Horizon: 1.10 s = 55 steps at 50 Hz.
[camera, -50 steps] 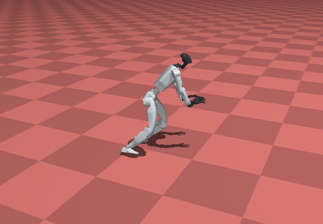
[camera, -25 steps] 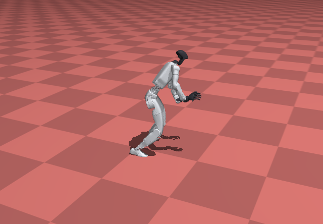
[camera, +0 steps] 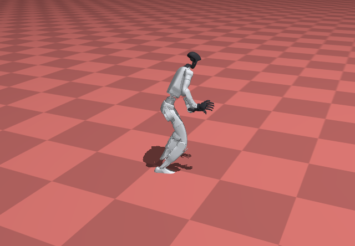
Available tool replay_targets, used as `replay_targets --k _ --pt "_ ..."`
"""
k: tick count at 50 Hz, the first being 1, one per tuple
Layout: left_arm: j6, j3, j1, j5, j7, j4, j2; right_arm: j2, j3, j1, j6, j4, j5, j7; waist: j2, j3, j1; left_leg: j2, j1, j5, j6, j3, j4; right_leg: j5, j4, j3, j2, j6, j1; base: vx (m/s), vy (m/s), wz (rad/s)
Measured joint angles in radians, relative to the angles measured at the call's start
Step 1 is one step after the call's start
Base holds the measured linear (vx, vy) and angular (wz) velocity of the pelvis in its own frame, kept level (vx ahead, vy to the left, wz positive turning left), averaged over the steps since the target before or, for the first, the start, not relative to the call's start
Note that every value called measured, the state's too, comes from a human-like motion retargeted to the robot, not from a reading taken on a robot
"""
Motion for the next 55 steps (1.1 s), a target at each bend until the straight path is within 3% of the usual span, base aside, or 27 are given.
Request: replay_targets --k 9,19,39,55 --pt "-0.016 -0.051 0.072 -0.026 -0.072 0.025 -0.011 0.042 0.113 -0.036 -0.008 0.091 0.046 0.115 0.046 -0.026 -0.056 -0.022 0.115 -0.008 0.005 0.002 -0.031 -0.054 -0.021 -0.015 0.031 -0.032 0.094 -0.02 -0.02 0.30" --pt "-0.013 -0.073 0.161 -0.084 -0.069 0.028 -0.009 0.088 0.212 -0.079 -0.005 0.192 0.121 0.178 0.061 0.015 -0.100 -0.043 0.293 -0.046 0.006 -0.008 0.023 -0.135 0.016 0.001 0.071 -0.068 0.278 0.00 -0.03 0.30" --pt "0.024 -0.028 0.296 -0.166 0.041 0.039 0.036 0.166 0.315 -0.145 0.014 0.262 0.157 0.216 0.101 0.115 -0.051 0.076 0.636 -0.103 -0.036 -0.011 0.038 -0.177 -0.129 -0.074 0.188 -0.148 0.685 0.00 0.00 0.00" --pt "0.009 -0.010 0.296 -0.256 0.053 0.043 0.043 0.199 0.351 -0.226 0.016 0.318 0.202 0.210 0.076 0.144 -0.018 0.049 0.693 -0.082 -0.035 0.010 -0.032 -0.182 -0.131 -0.089 0.154 -0.144 0.709 0.00 0.00 0.00"
